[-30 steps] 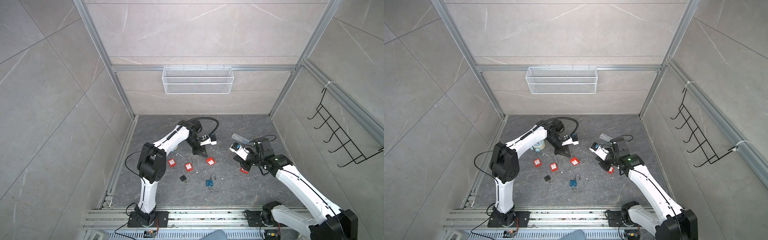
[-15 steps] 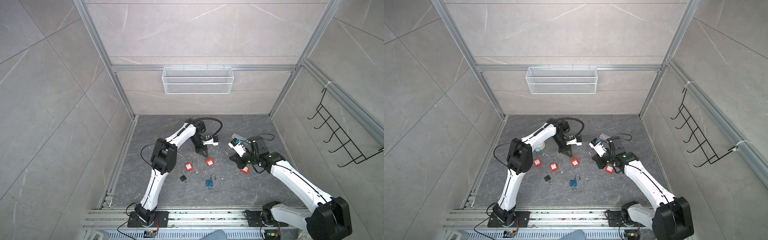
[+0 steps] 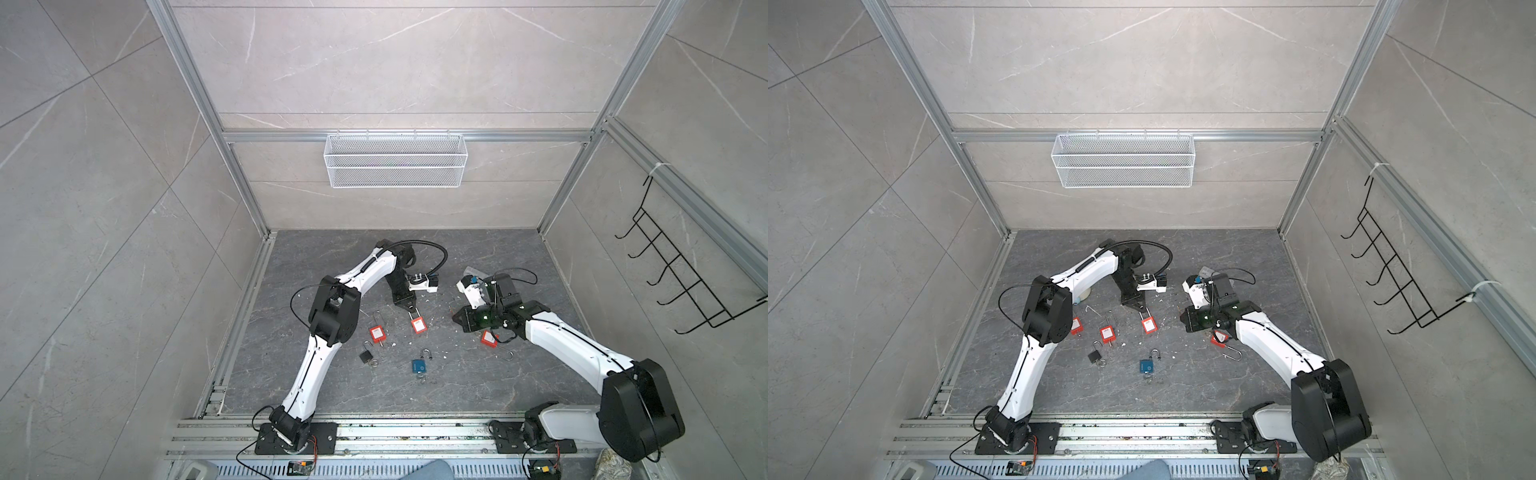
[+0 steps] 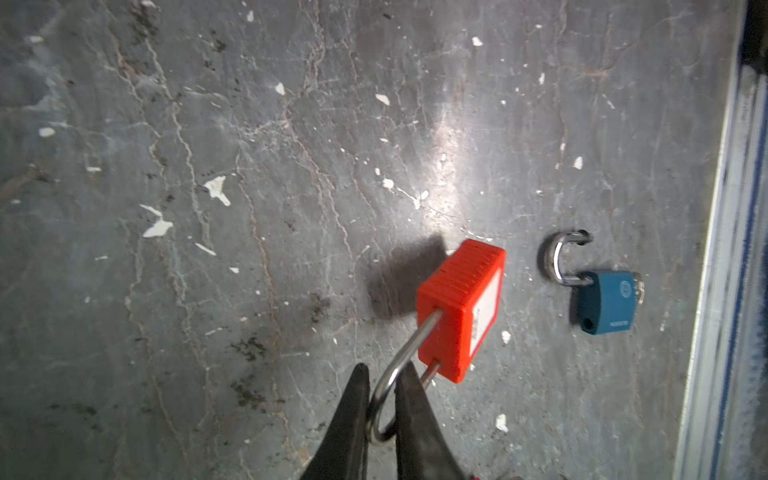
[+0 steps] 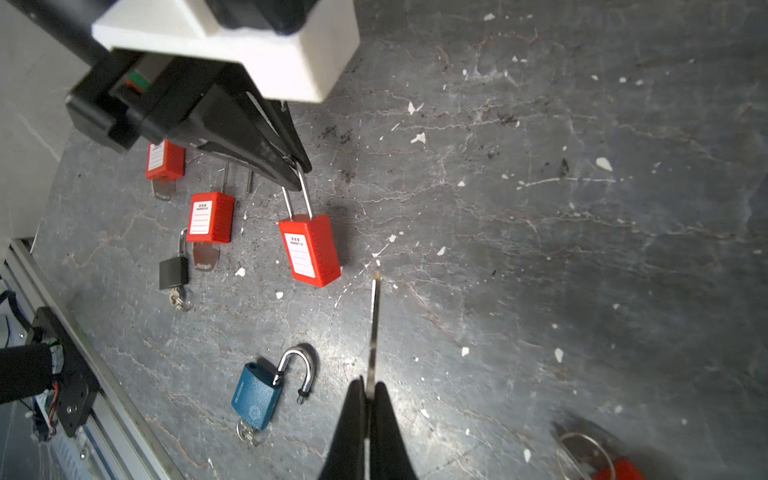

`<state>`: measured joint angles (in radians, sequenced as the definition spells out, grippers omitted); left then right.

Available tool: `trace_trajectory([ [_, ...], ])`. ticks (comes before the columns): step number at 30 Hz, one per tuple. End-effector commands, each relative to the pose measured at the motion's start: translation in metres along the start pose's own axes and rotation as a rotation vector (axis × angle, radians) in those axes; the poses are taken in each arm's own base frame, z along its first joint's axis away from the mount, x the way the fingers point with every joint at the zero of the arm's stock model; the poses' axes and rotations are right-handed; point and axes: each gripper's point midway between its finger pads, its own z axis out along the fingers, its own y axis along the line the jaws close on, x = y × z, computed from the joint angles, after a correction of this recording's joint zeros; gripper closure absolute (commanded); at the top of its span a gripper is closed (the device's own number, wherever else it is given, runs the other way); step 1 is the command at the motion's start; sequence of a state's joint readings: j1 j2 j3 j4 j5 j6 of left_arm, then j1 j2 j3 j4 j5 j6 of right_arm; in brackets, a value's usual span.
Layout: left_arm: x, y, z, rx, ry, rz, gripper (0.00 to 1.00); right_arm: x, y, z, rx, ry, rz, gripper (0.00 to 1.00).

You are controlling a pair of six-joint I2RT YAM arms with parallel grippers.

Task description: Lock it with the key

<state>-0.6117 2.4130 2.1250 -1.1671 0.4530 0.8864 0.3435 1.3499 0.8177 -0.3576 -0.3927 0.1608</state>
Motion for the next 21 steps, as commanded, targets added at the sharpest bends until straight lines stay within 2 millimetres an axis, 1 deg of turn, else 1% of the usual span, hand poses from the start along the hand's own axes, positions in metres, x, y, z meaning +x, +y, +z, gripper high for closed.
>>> trace_trajectory([
  [1, -0.009, 0.016, 0.008, -0.065, 0.0, 0.029, 0.84, -0.003, -0.006, 0.007, 0.038, -0.015, 0.091, 1.0],
  [3, -0.012, 0.021, 0.012, -0.079, -0.012, 0.035, 0.84, -0.001, -0.008, 0.011, 0.044, -0.008, 0.112, 1.0],
  [7, -0.02, 0.027, 0.021, -0.102, -0.027, 0.041, 0.84, 0.009, -0.012, 0.023, 0.05, 0.045, 0.154, 1.0],
  [9, -0.023, 0.031, 0.023, -0.126, -0.036, 0.037, 0.83, 0.012, -0.013, 0.027, 0.055, 0.062, 0.18, 1.0],
  [12, -0.029, 0.039, 0.021, -0.185, -0.058, 0.056, 0.8, 0.013, -0.009, 0.033, 0.032, 0.062, 0.2, 1.0],
  [14, -0.036, 0.044, 0.015, -0.238, -0.084, 0.082, 0.73, 0.012, -0.007, 0.038, 0.008, 0.052, 0.224, 1.0],
  [16, -0.044, 0.048, 0.008, -0.274, -0.113, 0.1, 0.7, 0.012, -0.009, 0.043, 0.01, 0.055, 0.235, 1.0],
  [18, -0.05, 0.051, 0.0, -0.309, -0.135, 0.108, 0.69, 0.014, -0.012, 0.046, 0.026, 0.063, 0.249, 1.0],
  [19, -0.054, 0.053, -0.007, -0.336, -0.149, 0.109, 0.68, 0.014, -0.013, 0.048, 0.029, 0.066, 0.254, 1.0],
  [21, -0.065, 0.053, -0.029, -0.398, -0.203, 0.115, 0.68, 0.016, -0.016, 0.05, 0.043, 0.08, 0.262, 1.0],
])
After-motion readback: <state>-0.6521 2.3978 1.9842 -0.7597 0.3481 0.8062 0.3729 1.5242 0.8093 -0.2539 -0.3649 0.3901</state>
